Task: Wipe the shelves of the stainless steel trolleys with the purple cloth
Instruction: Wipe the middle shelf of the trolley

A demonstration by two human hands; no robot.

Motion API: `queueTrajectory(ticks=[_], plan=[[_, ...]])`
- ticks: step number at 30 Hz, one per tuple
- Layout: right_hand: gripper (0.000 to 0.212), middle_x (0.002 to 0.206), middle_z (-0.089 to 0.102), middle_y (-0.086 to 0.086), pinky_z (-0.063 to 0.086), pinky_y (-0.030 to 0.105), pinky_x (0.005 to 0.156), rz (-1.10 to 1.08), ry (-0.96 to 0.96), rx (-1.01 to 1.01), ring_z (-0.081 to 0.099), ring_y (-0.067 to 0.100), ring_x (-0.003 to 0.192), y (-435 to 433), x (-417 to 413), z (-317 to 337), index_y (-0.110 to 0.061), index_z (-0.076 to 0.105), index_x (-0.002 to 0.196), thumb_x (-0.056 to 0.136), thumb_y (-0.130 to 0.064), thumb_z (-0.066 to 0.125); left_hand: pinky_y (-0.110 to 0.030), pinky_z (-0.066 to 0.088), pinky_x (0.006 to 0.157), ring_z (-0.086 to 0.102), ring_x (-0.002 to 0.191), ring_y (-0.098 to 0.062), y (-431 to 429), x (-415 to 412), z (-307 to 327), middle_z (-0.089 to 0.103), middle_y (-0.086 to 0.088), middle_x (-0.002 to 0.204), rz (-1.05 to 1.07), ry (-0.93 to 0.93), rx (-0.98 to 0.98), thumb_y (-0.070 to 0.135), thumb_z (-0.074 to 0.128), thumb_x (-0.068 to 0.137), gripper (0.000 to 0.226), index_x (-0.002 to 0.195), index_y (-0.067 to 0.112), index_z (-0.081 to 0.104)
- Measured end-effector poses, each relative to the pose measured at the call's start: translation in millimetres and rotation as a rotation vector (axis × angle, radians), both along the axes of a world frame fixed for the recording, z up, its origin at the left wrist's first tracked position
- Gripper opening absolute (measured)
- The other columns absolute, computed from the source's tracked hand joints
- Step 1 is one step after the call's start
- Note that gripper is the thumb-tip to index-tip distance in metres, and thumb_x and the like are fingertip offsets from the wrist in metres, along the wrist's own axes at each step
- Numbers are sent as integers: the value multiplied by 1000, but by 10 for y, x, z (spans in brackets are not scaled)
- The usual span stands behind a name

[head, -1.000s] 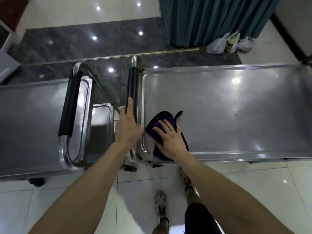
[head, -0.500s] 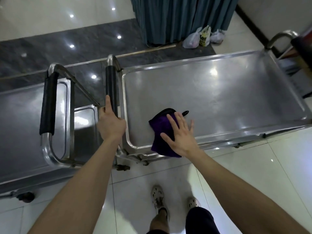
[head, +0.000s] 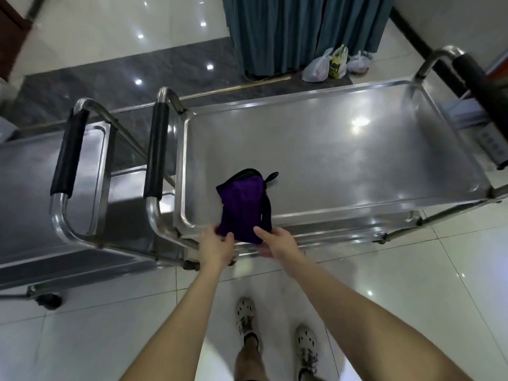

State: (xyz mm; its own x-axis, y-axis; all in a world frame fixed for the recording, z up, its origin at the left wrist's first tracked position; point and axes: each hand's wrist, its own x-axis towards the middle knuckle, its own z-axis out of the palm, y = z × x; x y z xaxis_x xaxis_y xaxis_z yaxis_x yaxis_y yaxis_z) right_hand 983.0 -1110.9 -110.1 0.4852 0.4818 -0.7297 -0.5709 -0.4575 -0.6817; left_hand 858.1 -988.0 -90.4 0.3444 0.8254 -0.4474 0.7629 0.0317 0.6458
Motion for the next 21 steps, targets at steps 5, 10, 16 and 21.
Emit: queueTrajectory(ticks=[5,10,16,21], plan=[[6,111,74,19,66,46,78,-129,15,25,76,38,95,-81,118,205,-11,63,102,102,-10,69,-46,59,96,71,107,-32,-164,16,161,73,-9,110,103,-72,-70,24,76,96,28,118,10,67],[8,100,70,16,62,50,87,-76,112,94,70,30,87,-403,156,372,-12,62,94,101,-7,62,-35,54,104,52,123,-16,-610,-169,198,37,2,148,-415,-42,221,30,92,76,86,148,36,46],[6,96,75,14,61,43,90,22,9,310,73,27,90,-640,88,689,-6,65,101,98,-3,61,-34,42,103,52,118,-17,-907,-156,345,55,4,125,-465,-68,678,33,78,94,26,118,25,72],[19,108,76,13,59,43,91,130,-202,216,72,31,101,-982,77,826,-3,67,119,106,-13,56,-20,52,82,69,94,-8,-1153,-368,466,71,16,103,-128,-352,309,26,49,112,19,118,32,65]])
